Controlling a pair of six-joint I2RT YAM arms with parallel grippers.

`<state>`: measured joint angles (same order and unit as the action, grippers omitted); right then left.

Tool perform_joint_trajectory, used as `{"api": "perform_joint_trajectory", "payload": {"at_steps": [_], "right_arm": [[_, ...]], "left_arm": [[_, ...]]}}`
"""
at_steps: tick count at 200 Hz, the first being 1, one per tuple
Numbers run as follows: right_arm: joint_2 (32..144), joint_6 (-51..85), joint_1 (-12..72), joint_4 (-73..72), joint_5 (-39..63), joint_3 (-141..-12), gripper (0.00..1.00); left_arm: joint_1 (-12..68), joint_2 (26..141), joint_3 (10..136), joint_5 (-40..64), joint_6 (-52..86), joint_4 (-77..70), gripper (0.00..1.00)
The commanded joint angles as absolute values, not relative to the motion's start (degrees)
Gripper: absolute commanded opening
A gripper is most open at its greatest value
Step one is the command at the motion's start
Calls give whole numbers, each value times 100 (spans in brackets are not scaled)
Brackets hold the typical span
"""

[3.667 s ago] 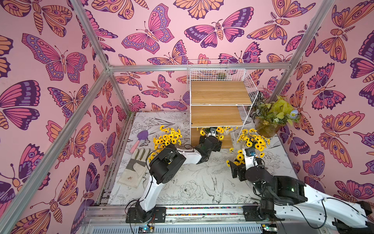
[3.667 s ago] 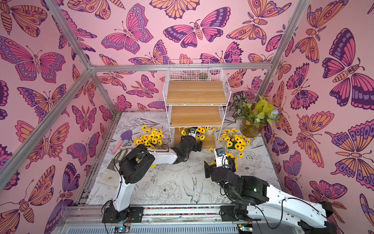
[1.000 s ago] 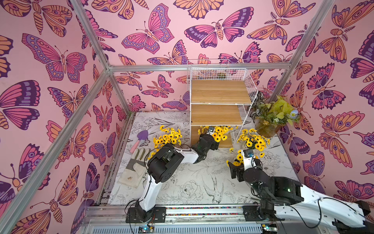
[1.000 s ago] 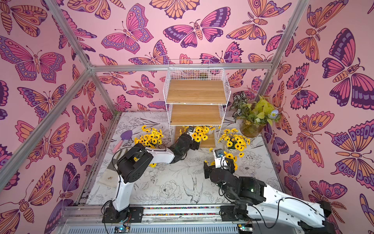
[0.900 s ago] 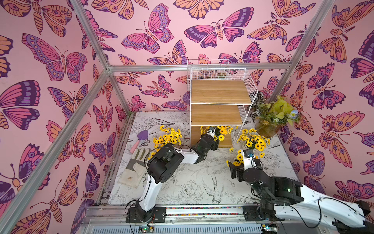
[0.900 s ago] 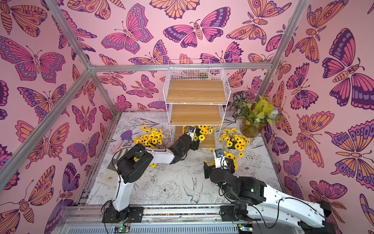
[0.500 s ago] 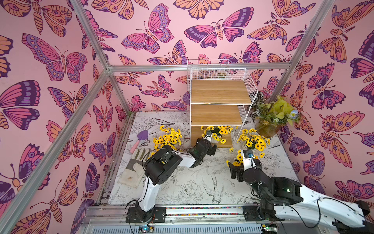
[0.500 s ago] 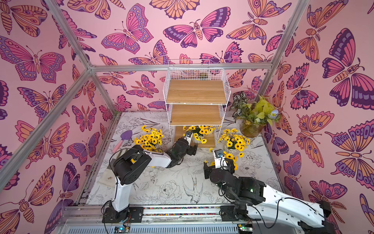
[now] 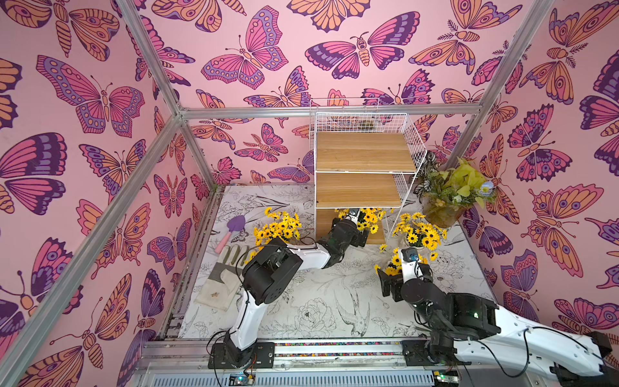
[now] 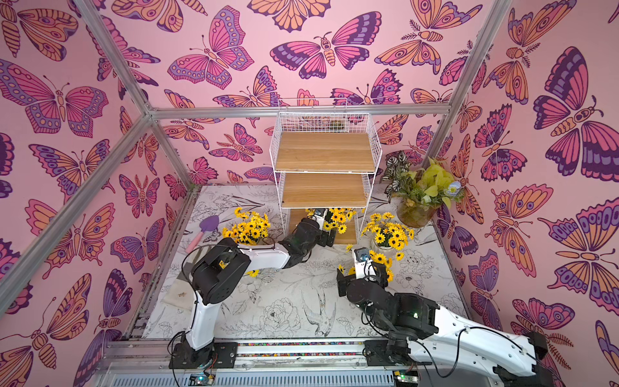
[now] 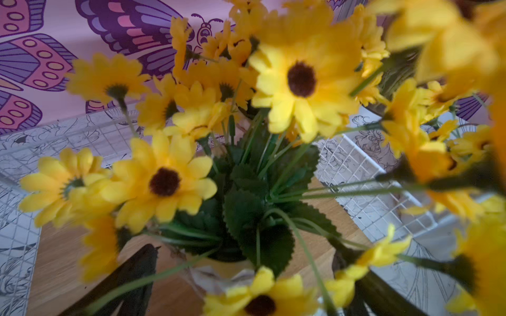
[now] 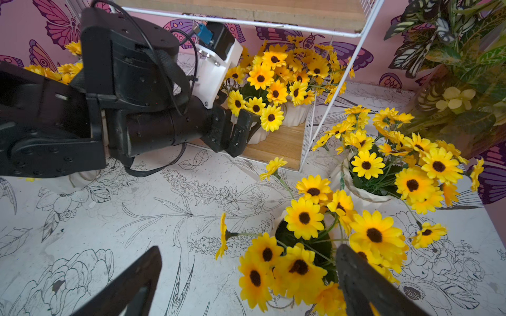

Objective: Take the sunflower pots off the shelves
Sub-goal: Pick up the sunflower pot from the shelf.

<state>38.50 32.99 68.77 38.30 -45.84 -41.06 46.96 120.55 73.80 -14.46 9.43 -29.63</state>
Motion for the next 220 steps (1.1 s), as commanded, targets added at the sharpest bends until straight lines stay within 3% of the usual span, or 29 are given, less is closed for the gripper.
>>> {"api": "perform_joint_trajectory", "payload": {"at_steps": [1,156,191,220], "right_arm": [[3820,3345,6874,3805,-4667,-4136,99],[4199,3551,6829,3816,-4693,-4201,99],[4164,3603,6829,3850,-4650,-4193,99],[4105,3547,6821,3850,-4654,-4193,99]], "left_arm": [[4601,12279,7606,-1399,874,-2865,100],[4385,13140,8644,-954,1084,-2803,100],[4368,13063,8521,-797,1098,-2848,79],[4375,12848,8158,-683,1116,-3029,71]]}}
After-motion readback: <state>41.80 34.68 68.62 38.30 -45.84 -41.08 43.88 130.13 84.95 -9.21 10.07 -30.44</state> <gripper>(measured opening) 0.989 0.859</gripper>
